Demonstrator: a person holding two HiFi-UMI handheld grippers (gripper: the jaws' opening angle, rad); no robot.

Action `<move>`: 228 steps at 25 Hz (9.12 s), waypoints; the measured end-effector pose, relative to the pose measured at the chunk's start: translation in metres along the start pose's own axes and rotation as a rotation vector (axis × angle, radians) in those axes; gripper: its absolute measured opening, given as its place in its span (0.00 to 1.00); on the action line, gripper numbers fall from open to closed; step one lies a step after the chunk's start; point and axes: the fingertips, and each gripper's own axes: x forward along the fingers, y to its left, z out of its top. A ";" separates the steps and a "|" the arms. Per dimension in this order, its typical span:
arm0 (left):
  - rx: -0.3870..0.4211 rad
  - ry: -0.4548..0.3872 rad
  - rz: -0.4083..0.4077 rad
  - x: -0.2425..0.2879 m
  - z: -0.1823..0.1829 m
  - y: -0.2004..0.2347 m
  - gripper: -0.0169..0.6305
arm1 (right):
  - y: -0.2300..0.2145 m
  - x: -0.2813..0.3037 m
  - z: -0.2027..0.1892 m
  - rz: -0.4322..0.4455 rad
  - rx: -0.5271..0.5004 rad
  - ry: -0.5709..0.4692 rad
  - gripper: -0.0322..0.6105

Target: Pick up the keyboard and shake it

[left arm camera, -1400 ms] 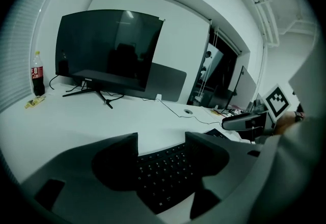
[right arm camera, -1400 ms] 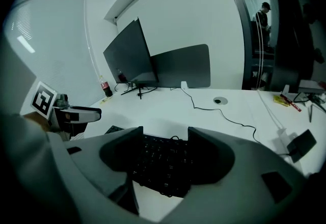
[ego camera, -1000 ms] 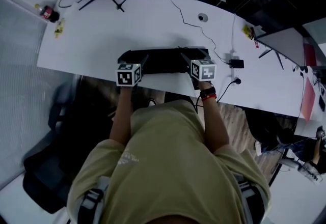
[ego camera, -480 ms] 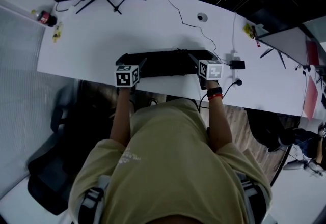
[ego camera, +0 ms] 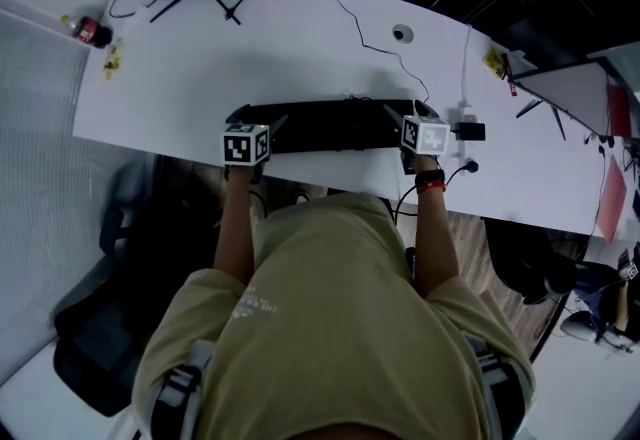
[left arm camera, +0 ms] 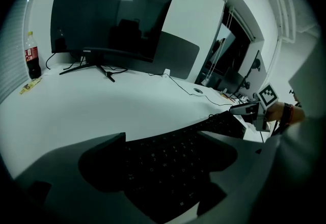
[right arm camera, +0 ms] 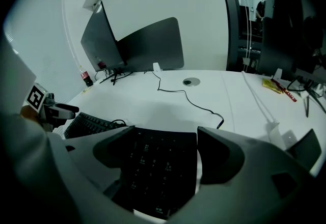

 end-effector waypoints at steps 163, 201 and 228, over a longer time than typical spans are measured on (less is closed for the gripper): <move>0.223 -0.142 0.083 -0.068 -0.082 0.032 0.49 | 0.065 -0.089 -0.090 0.042 0.099 -0.279 0.61; 0.214 -0.394 -0.028 -0.123 0.006 -0.036 0.46 | 0.146 -0.134 0.013 0.047 0.005 -0.499 0.55; 0.292 -0.631 -0.020 -0.153 0.101 -0.134 0.10 | 0.141 -0.195 0.080 -0.019 -0.063 -0.673 0.09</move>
